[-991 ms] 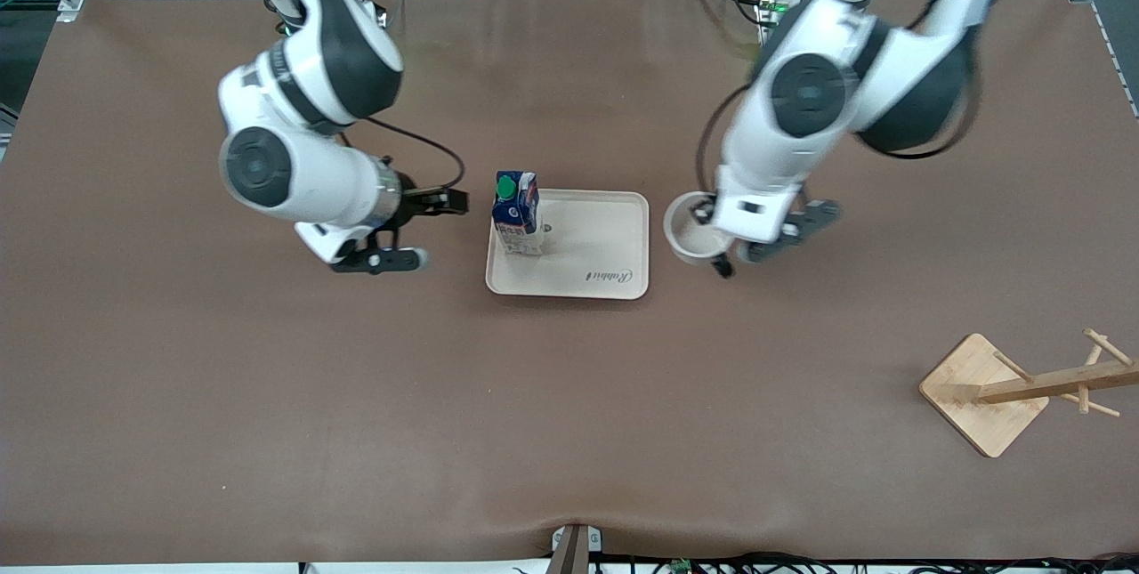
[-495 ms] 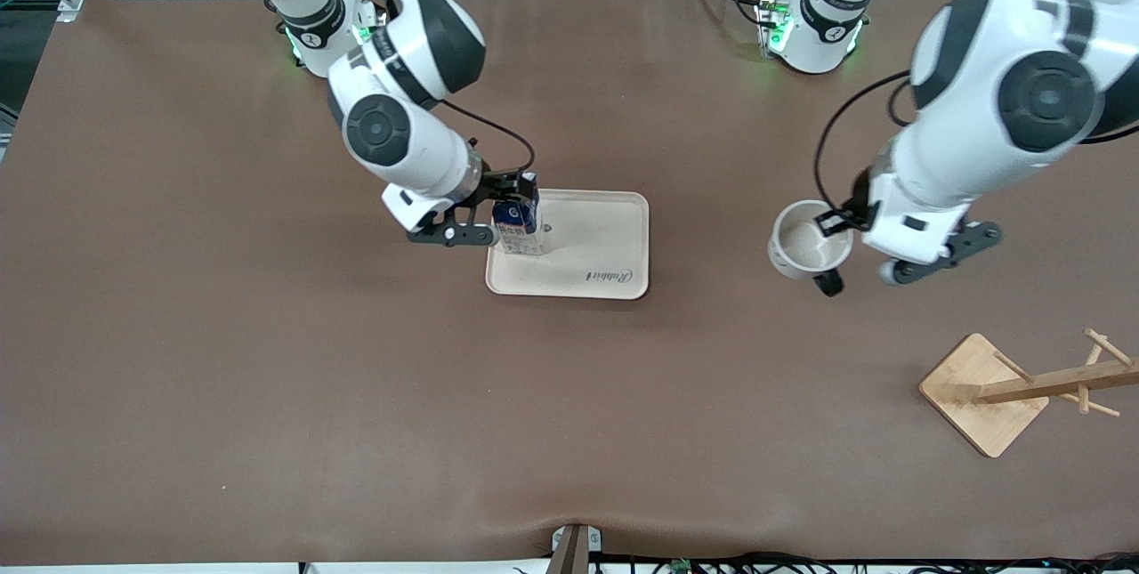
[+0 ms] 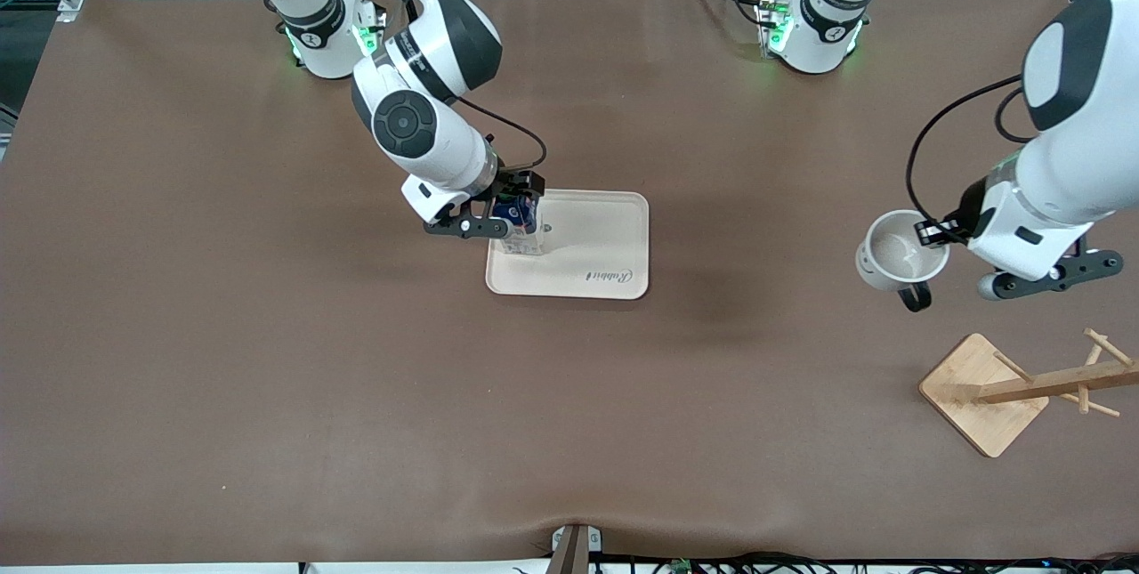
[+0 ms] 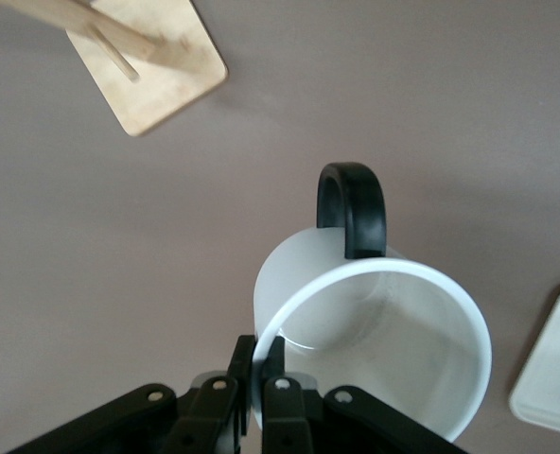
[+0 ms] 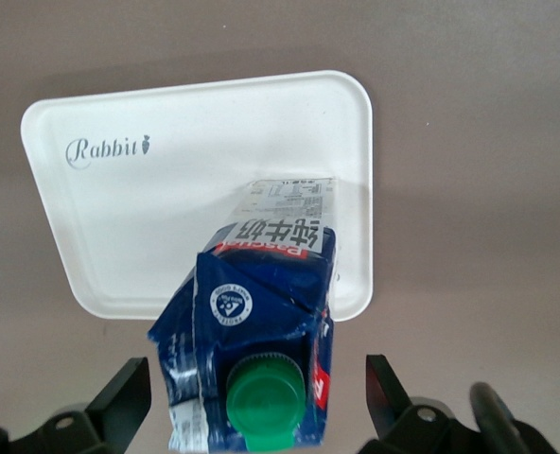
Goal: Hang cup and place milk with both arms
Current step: 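Carry the mug toward the wooden stand while the right gripper grasps milk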
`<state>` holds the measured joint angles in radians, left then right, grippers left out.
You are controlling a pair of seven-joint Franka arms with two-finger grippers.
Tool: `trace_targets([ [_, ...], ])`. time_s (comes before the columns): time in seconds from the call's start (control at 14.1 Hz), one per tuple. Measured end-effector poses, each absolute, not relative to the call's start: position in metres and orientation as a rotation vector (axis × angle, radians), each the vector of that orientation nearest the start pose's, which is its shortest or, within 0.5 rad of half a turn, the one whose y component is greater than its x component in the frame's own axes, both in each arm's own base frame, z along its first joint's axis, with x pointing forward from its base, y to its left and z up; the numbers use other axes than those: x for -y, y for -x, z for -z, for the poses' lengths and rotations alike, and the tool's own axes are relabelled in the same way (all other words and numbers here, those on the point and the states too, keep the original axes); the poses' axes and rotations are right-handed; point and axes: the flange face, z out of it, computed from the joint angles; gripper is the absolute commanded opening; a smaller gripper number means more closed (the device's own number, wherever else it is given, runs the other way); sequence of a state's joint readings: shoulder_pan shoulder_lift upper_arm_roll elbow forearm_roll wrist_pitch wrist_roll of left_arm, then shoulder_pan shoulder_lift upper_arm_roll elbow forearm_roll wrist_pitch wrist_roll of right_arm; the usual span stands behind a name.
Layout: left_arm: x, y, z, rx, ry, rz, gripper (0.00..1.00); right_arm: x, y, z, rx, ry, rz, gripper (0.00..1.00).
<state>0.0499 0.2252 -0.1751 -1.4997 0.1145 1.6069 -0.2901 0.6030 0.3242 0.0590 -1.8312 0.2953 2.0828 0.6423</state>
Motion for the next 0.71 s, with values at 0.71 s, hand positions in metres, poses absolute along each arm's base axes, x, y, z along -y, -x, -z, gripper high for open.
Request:
trace_targets([
  [0.71,-0.071,-0.631,-0.552,-0.088,3.069,-0.03,0.0,-0.387,-0.492,-0.367,-0.354,2.961,-0.38,0.0],
])
